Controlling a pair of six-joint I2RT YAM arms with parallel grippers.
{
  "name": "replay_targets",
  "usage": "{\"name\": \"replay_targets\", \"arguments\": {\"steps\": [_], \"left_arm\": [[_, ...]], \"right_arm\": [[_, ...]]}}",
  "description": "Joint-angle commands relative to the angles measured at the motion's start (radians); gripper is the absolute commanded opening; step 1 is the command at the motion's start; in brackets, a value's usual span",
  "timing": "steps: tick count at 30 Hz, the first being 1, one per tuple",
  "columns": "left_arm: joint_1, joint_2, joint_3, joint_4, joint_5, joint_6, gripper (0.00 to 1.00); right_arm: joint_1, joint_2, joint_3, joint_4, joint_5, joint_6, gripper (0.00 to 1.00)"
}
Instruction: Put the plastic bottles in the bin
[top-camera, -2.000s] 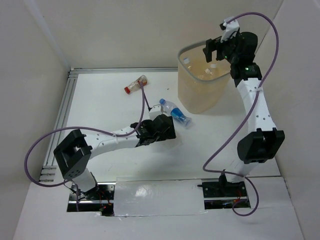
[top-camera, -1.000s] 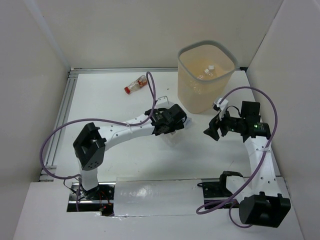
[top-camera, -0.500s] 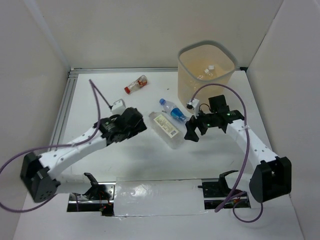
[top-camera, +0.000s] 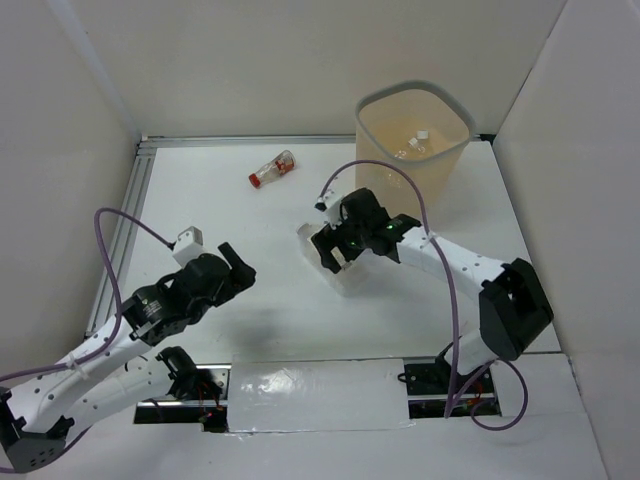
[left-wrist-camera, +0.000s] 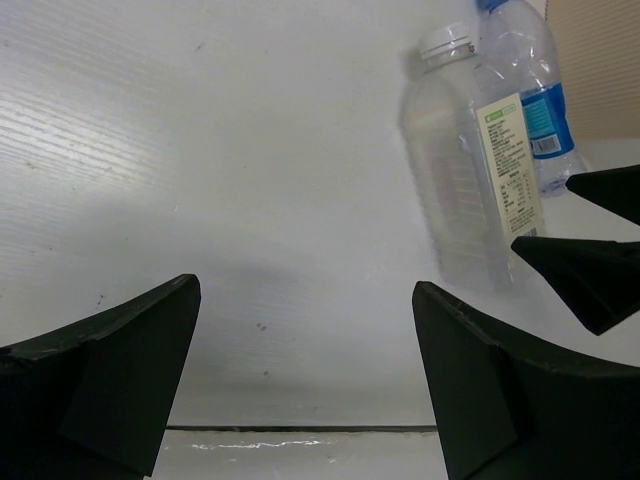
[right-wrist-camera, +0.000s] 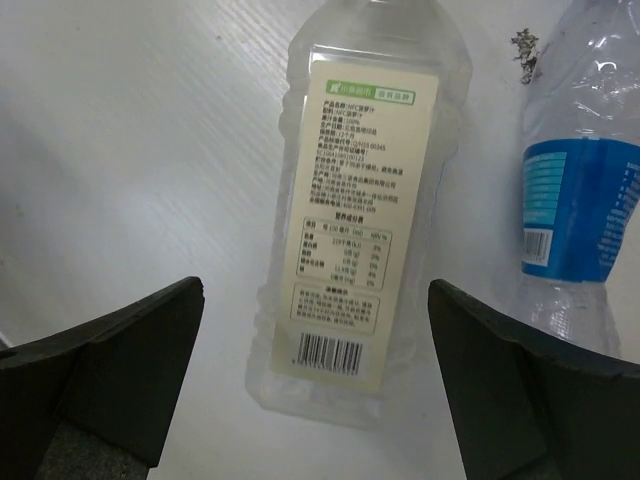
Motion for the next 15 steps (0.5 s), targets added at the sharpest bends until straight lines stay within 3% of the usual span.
{"name": "replay_targets", "arguments": {"steps": [1, 9, 11, 12, 15], "left_arm": [[-0.007, -0.005, 0.013, -0.034, -0.044, -0.015, 1.00], [-0.035, 0.016, 0.044, -0.034, -0.062, -0.006, 1.00], [-0.035, 0.035, 0.056, -0.034, -0.062, 0.005, 1.00], [-0.035, 0.035, 0.056, -0.034, -0.062, 0.005, 1.00], [-0.035, 0.044, 0.056, -0.003, -0.062, 0.026, 1.00]], "right_arm": [[0.057, 0.068, 0.052, 0.083, 0.180, 0.101, 1.00], [0.094, 0.169, 0.021, 0.143, 0.275, 0.123, 1.00], [0.085, 0.169, 0.009, 0.155, 0.258, 0.112, 0.92], [0.085, 0.169, 0.009, 0.155, 0.243, 0.102, 0.80], [0.076, 0.148, 0.009, 0.141, 0.165, 0.062, 0.63]]}}
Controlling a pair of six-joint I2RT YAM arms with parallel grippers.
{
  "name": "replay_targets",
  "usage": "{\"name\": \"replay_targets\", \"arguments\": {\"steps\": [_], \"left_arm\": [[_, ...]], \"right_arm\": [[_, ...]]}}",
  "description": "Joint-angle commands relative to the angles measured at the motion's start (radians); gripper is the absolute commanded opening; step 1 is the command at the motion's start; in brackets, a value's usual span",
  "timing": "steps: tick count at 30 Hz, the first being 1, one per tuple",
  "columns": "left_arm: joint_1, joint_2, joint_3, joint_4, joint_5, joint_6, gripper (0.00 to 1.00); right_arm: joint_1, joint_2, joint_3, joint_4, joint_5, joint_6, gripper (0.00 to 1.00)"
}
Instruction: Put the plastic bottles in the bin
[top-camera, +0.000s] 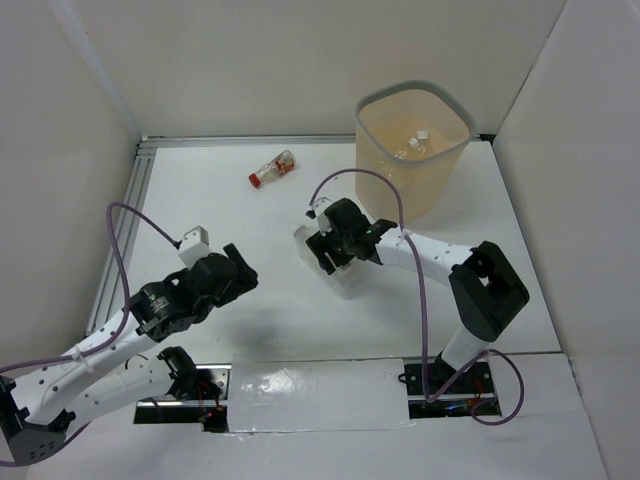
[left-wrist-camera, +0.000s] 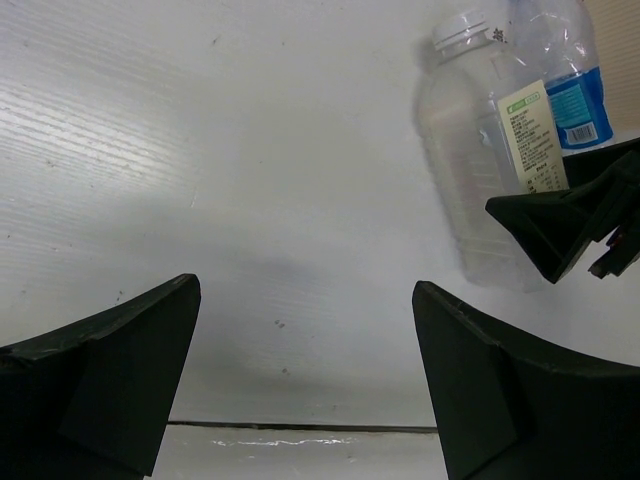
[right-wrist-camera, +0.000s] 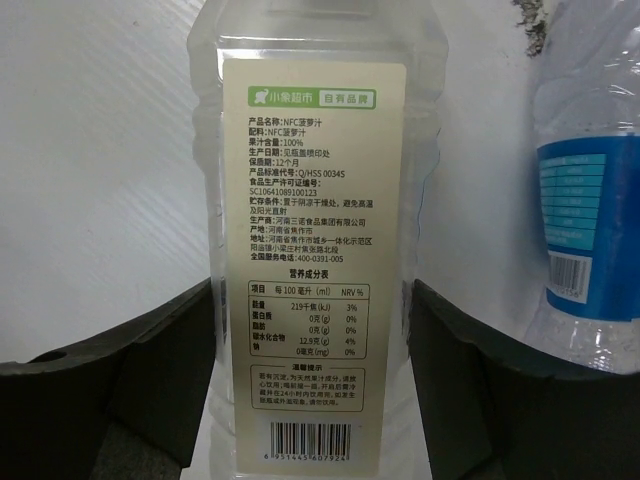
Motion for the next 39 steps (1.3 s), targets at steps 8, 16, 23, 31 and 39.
{"name": "replay_targets", "arguments": {"steps": [8, 16, 23, 31, 39], "left_arm": [[-0.006, 0.016, 0.003, 0.188, 0.008, 0.149, 1.00], [-0.006, 0.038, 0.012, 0.329, 0.055, 0.230, 1.00], [0.003, 0.125, 0.036, 0.513, 0.150, 0.276, 1.00], [0.004, 0.493, 0.202, 0.684, 0.233, 0.158, 1.00], [0.013, 0.798, 0.417, 0.684, 0.184, 0.008, 1.00]], "right_arm": [[-0.038, -0.112, 0.297, -0.153, -0.403, -0.305, 0.35], [-0.197, -0.097, 0.774, -0.081, -0.275, -0.181, 0.35], [-0.400, -0.097, 0.849, 0.042, -0.126, -0.116, 0.32], [-0.653, -0.023, 0.837, -0.010, -0.290, -0.064, 0.51], [-0.761, -0.055, 0.825, -0.055, -0.422, -0.073, 1.00]]}}
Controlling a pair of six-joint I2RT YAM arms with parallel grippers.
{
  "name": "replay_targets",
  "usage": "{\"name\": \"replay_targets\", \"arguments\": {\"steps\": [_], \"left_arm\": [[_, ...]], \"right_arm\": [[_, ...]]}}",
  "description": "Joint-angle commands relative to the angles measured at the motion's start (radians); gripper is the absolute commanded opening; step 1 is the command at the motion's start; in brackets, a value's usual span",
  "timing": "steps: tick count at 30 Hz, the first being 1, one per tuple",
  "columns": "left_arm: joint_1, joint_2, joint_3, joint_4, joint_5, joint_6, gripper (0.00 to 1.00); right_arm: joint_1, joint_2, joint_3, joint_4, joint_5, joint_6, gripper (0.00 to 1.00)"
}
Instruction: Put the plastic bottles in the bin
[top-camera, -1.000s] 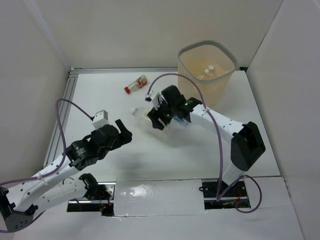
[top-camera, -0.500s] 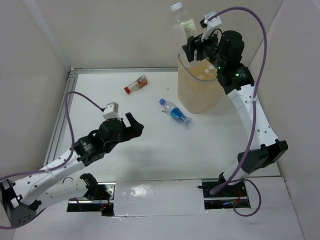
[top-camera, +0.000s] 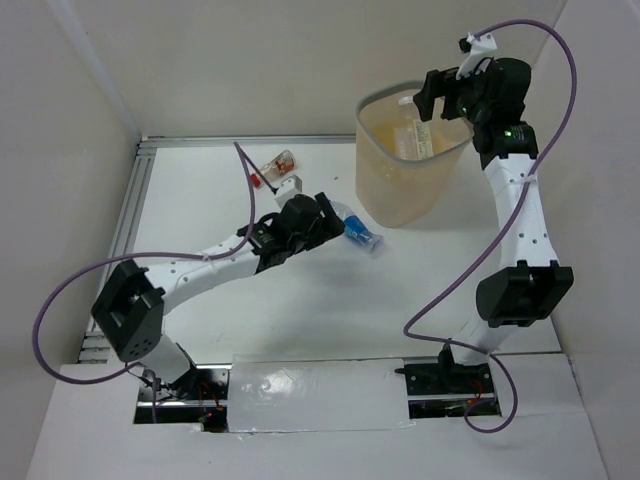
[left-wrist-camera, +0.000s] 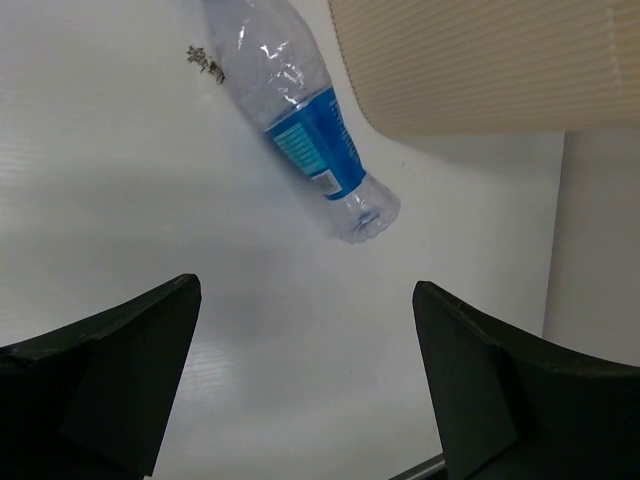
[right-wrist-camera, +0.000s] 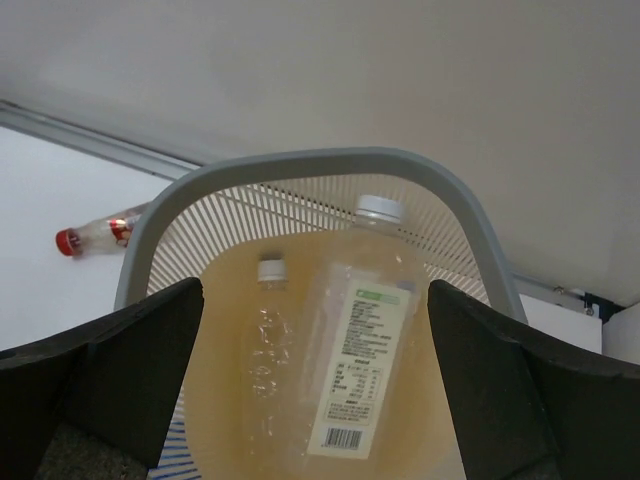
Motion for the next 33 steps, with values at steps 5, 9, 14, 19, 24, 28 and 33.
{"name": "replay_targets", "arguments": {"steps": [5, 9, 14, 19, 24, 28, 33], "left_arm": [[0.006, 0.243, 0.248, -0.060, -0.035, -0.144, 1.00], [0.006, 0.373, 0.396, -0.143, 0.026, -0.200, 1.00], [0.006, 0.451, 0.405, -0.143, 0.077, -0.269, 1.00], [0.006, 0.509, 0.430, -0.143, 0.095, -0.289, 1.00], [0.006, 0.548, 0.439, -0.056, 0.086, -0.322, 1.00], [0.006, 0.548, 0.439, -0.011, 0.086, -0.331, 1.00], [-0.004, 0.507, 0.356, 0.073, 0.077, -0.378, 0.99]], "right_arm": [[-0.145, -0.195, -0.109, -0.054, -0.256, -0.051, 0.96], [-0.274, -0.339, -0.307, -0.103, -0.420, -0.157, 0.44], [-0.384, -0.508, -0.528, -0.157, -0.506, -0.230, 0.21], [-0.444, -0.550, -0.625, -0.238, -0.551, -0.281, 0.24], [-0.444, -0.559, -0.662, -0.294, -0.581, -0.290, 0.27], [-0.444, -0.559, -0.695, -0.335, -0.604, -0.324, 0.27], [-0.454, -0.568, -0.726, -0.369, -0.614, -0.372, 0.27]]}}
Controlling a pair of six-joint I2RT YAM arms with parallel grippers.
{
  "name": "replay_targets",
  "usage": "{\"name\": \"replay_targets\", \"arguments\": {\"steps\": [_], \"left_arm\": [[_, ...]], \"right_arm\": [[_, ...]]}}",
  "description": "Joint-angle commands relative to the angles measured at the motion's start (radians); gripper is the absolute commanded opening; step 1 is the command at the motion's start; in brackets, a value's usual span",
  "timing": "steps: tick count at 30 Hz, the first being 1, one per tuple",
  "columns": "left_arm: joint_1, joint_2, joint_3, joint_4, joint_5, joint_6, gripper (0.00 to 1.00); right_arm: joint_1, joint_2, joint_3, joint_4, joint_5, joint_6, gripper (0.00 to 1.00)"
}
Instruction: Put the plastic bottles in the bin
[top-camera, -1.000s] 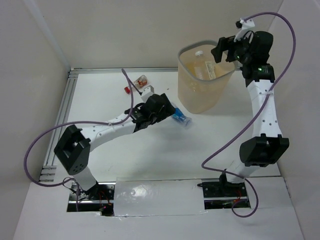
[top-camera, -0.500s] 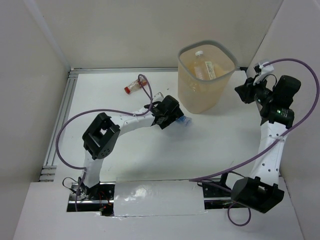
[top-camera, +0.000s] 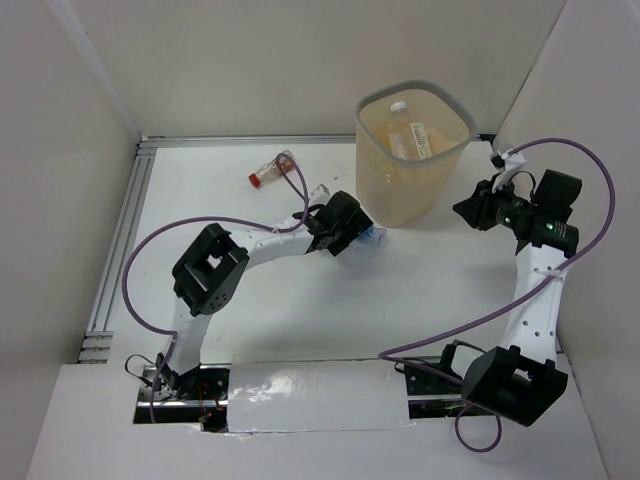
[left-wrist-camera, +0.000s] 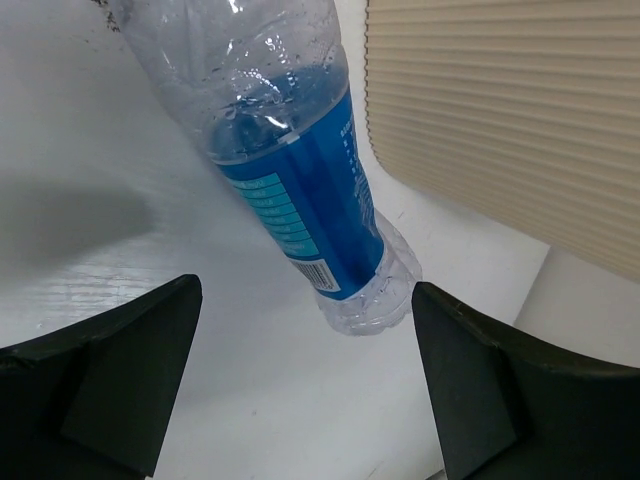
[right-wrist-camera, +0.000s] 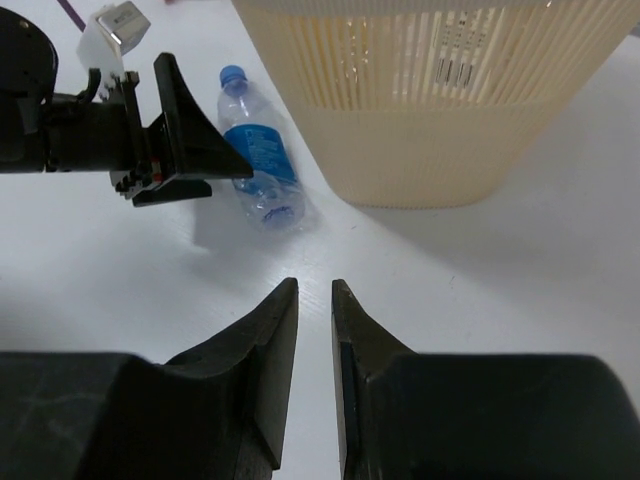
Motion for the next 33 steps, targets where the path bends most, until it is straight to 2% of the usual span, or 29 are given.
{"name": "replay_targets", "arguments": {"steps": [1, 4, 7, 11, 14, 17, 21, 24, 25, 28, 29, 30, 31, 33], "left_arm": [[-0.008, -0.052, -0.053, 0.121, -0.011, -0.061, 0.99], [-0.008, -0.064, -0.083, 0.153, -0.011, -0.105, 0.99], [-0.008, -0.009, -0.021, 0.086, -0.025, -0.126, 0.99], [-0.008, 0.023, -0.010, 0.127, -0.048, -0.190, 0.97], [0.001, 0.068, 0.058, 0.116, -0.071, -0.202, 0.96], [0.001, 0.096, 0.091, 0.093, -0.071, -0.202, 0.87], [0.010, 0.115, 0.091, 0.081, -0.080, -0.202, 0.65], [0.010, 0.096, 0.030, 0.102, -0.069, -0.202, 0.54], [0.010, 0.070, -0.012, 0.139, -0.069, -0.186, 0.41], [0.010, 0.008, -0.074, 0.184, -0.058, -0.120, 0.21], [0.010, -0.021, -0.118, 0.196, -0.058, -0.063, 0.12], [0.019, -0.054, -0.148, 0.236, -0.048, -0.023, 0.07], [0.019, -0.137, -0.183, 0.277, -0.038, 0.030, 0.05], [0.019, -0.231, -0.273, 0.354, 0.003, 0.212, 0.01]], "right_arm": [[-0.011, -0.020, -0.021, -0.048, -0.044, -0.047, 0.27], [-0.011, -0.020, -0.032, -0.048, -0.053, -0.047, 0.30], [-0.011, -0.020, -0.041, -0.057, -0.053, -0.047, 0.35], [-0.011, -0.020, -0.050, -0.079, -0.053, -0.065, 0.45], [-0.011, -0.029, -0.063, -0.099, -0.044, -0.085, 0.49], [-0.011, -0.029, -0.083, -0.108, -0.044, -0.085, 0.52], [-0.011, -0.038, -0.083, -0.108, -0.053, -0.085, 0.53], [-0.011, -0.038, -0.083, -0.108, -0.063, -0.085, 0.53], [-0.011, -0.038, -0.083, -0.117, -0.063, -0.085, 0.53], [-0.011, -0.038, -0.083, -0.149, -0.073, -0.136, 0.53], [-0.011, -0.038, -0.083, -0.191, -0.091, -0.207, 0.53], [-0.011, -0.027, -0.092, -0.221, -0.101, -0.263, 0.50], [-0.011, -0.027, -0.092, -0.311, -0.110, -0.338, 0.39], [-0.002, -0.017, -0.112, -0.399, -0.119, -0.566, 0.29]]}}
